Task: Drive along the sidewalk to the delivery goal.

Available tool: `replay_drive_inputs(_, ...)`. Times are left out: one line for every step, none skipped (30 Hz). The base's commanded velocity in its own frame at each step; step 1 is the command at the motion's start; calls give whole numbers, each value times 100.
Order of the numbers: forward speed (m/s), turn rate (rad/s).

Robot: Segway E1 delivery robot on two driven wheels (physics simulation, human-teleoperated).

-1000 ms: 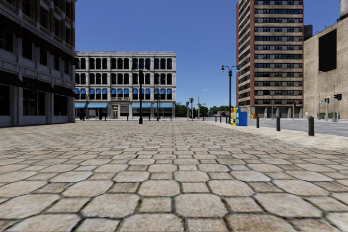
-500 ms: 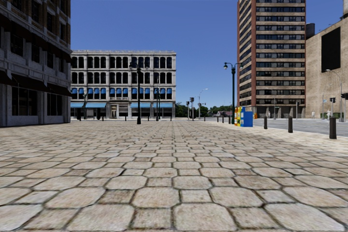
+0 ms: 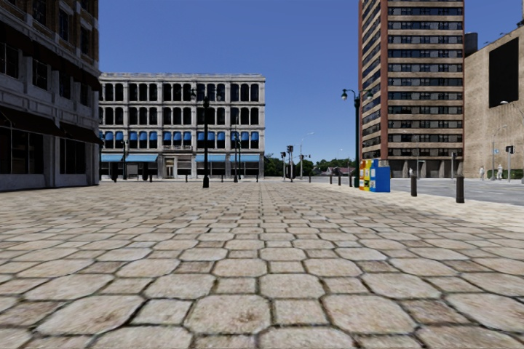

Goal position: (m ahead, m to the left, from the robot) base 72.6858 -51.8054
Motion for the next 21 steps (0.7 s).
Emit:
replay_drive_inputs(200,0)
replay_drive_inputs(200,0)
replay_drive_inputs(200,0)
replay_drive_inputs(200,0)
replay_drive_inputs(200,0)
replay_drive_inputs(200,0)
replay_drive_inputs(200,0)
replay_drive_inputs(200,0)
replay_drive_inputs(200,0)
replay_drive_inputs(200,0)
replay_drive_inputs(200,0)
replay_drive_inputs(200,0)
replay_drive_inputs(200,0)
replay_drive_inputs(200,0)
replay_drive_inputs(200,0)
replay_drive_inputs(200,0)
replay_drive_inputs(200,0)
replay_drive_inputs(200,0)
replay_drive_inputs(200,0)
replay_drive_inputs(200,0)
replay_drive_inputs(200,0)
